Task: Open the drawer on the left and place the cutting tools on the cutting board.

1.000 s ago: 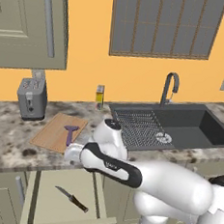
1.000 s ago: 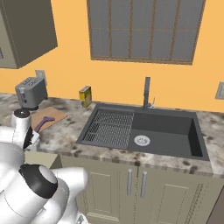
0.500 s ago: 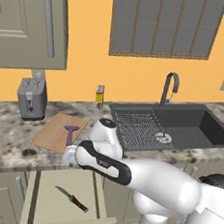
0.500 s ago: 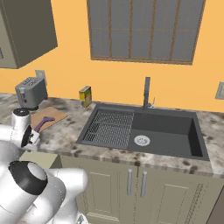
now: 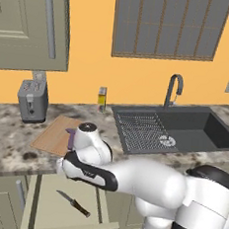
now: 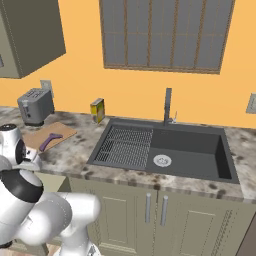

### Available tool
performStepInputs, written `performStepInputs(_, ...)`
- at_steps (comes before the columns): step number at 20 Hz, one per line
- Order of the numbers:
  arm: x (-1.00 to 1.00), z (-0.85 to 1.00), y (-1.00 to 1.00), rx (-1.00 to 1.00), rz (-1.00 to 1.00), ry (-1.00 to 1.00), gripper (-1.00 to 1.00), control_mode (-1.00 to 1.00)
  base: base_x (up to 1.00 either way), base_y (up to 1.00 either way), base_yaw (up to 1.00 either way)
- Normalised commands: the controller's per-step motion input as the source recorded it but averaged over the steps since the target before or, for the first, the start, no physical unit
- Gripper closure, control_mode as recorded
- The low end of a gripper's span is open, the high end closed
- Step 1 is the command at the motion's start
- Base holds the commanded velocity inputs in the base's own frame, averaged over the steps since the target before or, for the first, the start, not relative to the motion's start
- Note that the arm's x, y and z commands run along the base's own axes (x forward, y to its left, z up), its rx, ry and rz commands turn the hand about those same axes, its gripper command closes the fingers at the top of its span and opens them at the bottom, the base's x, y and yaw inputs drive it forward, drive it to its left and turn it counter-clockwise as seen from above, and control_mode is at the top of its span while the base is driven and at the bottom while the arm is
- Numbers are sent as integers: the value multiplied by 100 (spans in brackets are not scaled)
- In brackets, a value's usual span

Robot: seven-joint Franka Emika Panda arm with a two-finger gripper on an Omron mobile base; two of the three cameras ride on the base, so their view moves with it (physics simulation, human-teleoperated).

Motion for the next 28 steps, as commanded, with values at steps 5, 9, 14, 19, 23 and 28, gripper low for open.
performStepInputs(5,0,-25,-3,1,2,0,-100,-100,0,0,0)
performStepInputs(9,0,-39,-6,0,9,-4,-100,-100,0,0,0)
performStepInputs(14,2,-34,0,0,12,0,-100,-100,0,0,0)
performStepInputs(19,11,-41,0,0,13,0,-100,-100,0,0,0)
performStepInputs(23,16,-37,0,0,12,0,-100,-100,0,0,0)
performStepInputs(28,8,-29,0,0,10,0,-100,-100,0,0,0)
